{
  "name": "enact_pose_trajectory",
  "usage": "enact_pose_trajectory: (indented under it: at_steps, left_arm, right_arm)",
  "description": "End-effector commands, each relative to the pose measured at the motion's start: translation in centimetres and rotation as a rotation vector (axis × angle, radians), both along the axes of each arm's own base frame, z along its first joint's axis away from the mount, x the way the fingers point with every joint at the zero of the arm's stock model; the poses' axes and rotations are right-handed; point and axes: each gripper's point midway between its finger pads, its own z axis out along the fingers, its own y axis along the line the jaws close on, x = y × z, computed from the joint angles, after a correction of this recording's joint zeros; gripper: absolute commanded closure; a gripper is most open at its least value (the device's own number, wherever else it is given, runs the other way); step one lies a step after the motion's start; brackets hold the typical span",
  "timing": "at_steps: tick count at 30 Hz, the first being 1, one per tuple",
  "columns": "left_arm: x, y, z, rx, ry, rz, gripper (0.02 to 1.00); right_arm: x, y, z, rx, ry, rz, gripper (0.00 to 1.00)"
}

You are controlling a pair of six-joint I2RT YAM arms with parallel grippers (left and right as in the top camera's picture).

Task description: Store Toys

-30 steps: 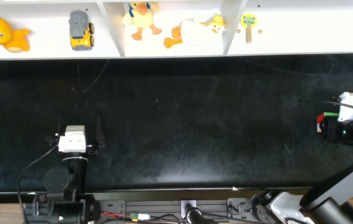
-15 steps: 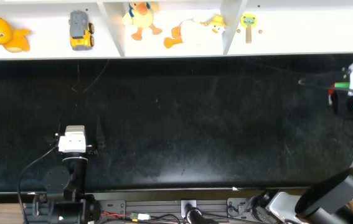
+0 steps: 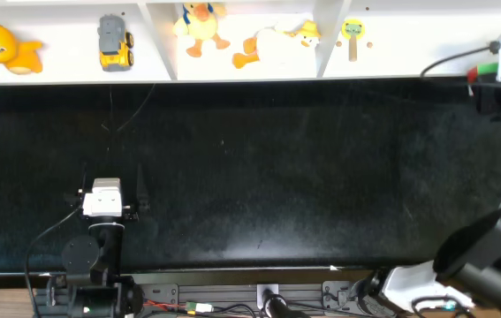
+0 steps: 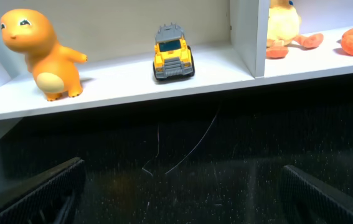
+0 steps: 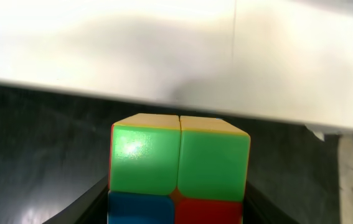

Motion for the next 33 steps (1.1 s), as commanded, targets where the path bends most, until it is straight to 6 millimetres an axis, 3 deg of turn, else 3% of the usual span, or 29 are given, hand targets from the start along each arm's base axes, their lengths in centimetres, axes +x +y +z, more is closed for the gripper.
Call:
enact_pose_trajectory:
  at_steps: [1,8,17,24,26,27,28,33]
  left_arm:
    - [0.0,0.2,0.0,0.019,-0.006,0.010,0.020]
    - [0.0,0.2,0.0,0.019,-0.006,0.010,0.023]
    - [0.0,0.2,0.0,0.019,-0.006,0.010,0.020]
    - [0.0,0.2,0.0,0.019,-0.006,0.010,0.020]
    - [0.0,0.2,0.0,0.019,-0.006,0.010,0.023]
    - [0.0,0.2,0.0,0.019,-0.006,0.010,0.020]
    - [0.0,0.2,0.0,0.019,-0.006,0.010,0.020]
    - [0.0,0.2,0.0,0.019,-0.006,0.010,0.020]
  right_arm:
    - [2.8,0.3,0.4,0.024,-0.025,-0.005,0.489]
    - [6.5,1.4,-0.5,0.062,-0.030,0.007,0.483]
    - [9.0,2.9,-2.7,0.104,-0.016,0.012,0.478]
    - [10.4,2.5,-1.9,0.110,-0.082,-0.019,0.474]
    - [10.4,2.7,-1.9,0.111,-0.080,-0.017,0.386]
    - [10.3,2.7,-2.0,0.112,-0.076,-0.017,0.261]
    - [10.3,2.8,-2.1,0.112,-0.069,-0.018,0.003]
    - [9.7,3.2,-2.3,0.123,-0.042,-0.018,0.005]
